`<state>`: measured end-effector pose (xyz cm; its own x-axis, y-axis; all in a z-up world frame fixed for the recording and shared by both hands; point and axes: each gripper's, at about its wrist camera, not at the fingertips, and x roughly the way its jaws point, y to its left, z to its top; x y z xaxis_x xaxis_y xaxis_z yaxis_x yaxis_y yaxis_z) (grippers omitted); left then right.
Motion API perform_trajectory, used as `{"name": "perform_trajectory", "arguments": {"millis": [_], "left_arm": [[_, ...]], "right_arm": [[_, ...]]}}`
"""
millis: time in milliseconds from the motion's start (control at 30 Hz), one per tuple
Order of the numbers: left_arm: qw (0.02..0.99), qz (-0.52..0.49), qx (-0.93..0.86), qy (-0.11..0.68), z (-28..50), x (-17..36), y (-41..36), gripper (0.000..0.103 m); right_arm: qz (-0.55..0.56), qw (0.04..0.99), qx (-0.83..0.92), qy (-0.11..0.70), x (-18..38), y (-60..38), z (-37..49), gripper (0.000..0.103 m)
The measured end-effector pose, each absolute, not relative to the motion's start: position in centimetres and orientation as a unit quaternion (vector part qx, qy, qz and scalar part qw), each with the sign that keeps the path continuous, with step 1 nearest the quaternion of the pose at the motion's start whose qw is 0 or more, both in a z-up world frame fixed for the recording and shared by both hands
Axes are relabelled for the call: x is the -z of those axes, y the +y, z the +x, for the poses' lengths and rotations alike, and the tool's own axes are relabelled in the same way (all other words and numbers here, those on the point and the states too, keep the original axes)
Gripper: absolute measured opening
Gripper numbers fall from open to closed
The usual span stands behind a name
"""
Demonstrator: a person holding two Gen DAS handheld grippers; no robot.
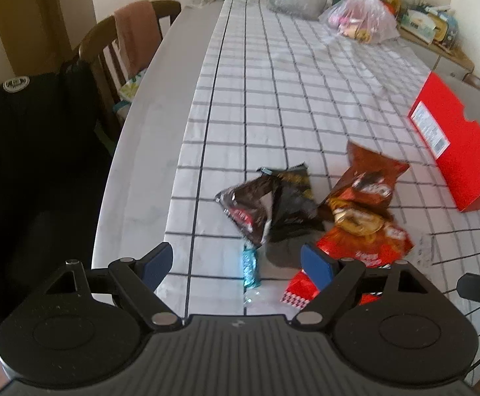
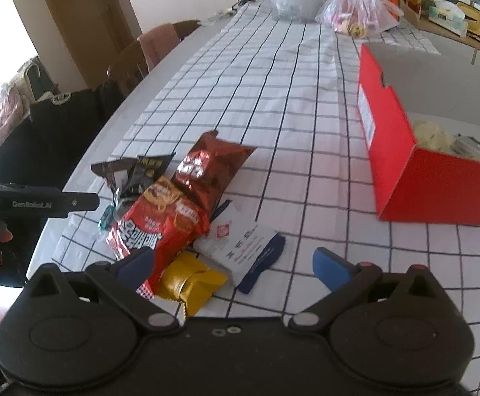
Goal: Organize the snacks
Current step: 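Grasp the blue candy with left tool while right tool grasps yellow candy packet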
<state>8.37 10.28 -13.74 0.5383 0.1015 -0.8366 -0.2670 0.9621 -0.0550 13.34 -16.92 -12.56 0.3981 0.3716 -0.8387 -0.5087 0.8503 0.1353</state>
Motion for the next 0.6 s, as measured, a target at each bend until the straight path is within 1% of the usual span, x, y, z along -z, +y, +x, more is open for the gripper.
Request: {"name": "perform_trajectory", "arguments": {"millis": [233,600], "left_arm": [[0.866,-0.078,-0.119,0.480,8.7,15.6,10.8,0.085],[0.860,-0.061,-0.118,0.494,9.6,17.1,11.2,0.084]], "right_arm": [[-0.094,0.826,-0.244,0.499,14.7,-14.7,13.1,0.100],[-0.095,0.826,-0.205,0.517,16.3,-12.8,13.5,0.096]]}}
